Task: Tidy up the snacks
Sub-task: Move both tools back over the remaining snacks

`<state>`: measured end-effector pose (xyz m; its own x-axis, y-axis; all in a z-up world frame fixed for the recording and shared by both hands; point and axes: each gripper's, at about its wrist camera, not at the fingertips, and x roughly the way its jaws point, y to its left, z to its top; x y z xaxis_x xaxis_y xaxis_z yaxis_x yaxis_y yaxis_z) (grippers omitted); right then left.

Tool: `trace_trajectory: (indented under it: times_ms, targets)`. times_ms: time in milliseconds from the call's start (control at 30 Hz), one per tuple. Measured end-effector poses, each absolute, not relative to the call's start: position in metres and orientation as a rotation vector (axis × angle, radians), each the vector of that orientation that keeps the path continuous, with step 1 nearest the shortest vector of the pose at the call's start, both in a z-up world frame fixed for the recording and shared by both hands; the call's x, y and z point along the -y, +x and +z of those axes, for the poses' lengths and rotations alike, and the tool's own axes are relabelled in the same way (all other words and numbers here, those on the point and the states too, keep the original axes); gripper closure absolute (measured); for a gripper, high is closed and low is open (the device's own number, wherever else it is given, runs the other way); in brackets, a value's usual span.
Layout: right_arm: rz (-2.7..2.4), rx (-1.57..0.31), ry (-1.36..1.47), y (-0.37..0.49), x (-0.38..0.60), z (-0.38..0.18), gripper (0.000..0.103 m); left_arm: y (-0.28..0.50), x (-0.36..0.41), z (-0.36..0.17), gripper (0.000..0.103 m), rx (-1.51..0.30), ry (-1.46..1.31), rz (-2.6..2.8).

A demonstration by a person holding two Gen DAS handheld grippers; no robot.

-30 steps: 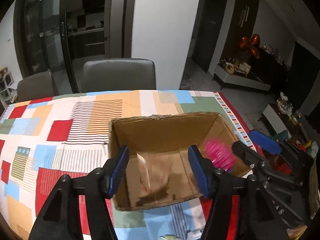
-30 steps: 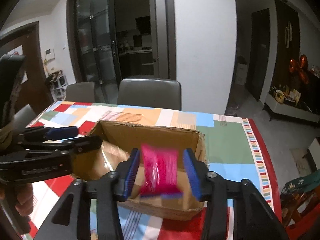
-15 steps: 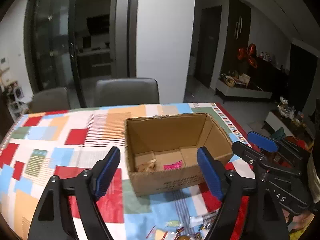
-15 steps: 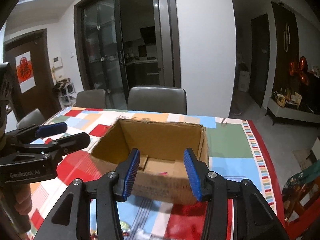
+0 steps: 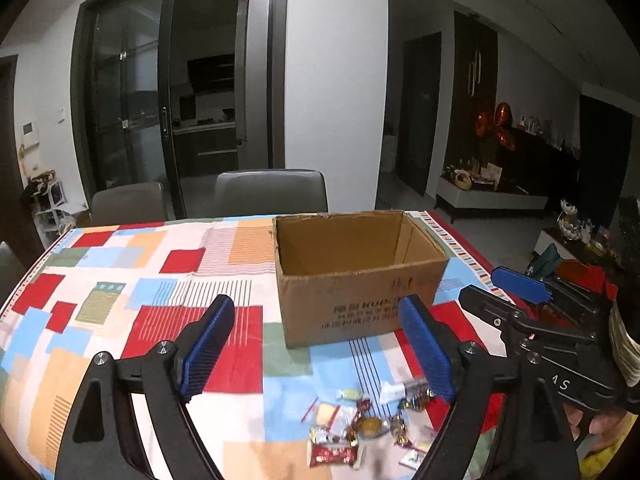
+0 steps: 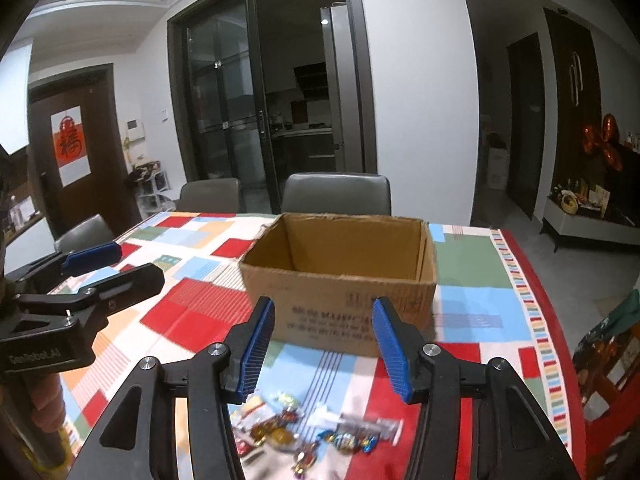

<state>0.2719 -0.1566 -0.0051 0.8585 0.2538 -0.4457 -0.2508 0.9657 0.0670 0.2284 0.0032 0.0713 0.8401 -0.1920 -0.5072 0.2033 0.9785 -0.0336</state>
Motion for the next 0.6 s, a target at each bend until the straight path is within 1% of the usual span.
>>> trace_trajectory:
  times_ms: [233,600]
  targets:
    - [0.268,-0.492,-0.005,0.246,0.153,-0.028,0.051,0.194,-0.009,0.045,0.016,-0.537,0.028,-0.196]
    - [0.289,-0.606,0.023,0.229,0.154,-0.074,0.051,0.170,-0.005,-0.002,0.016,-0.612,0.044,-0.237]
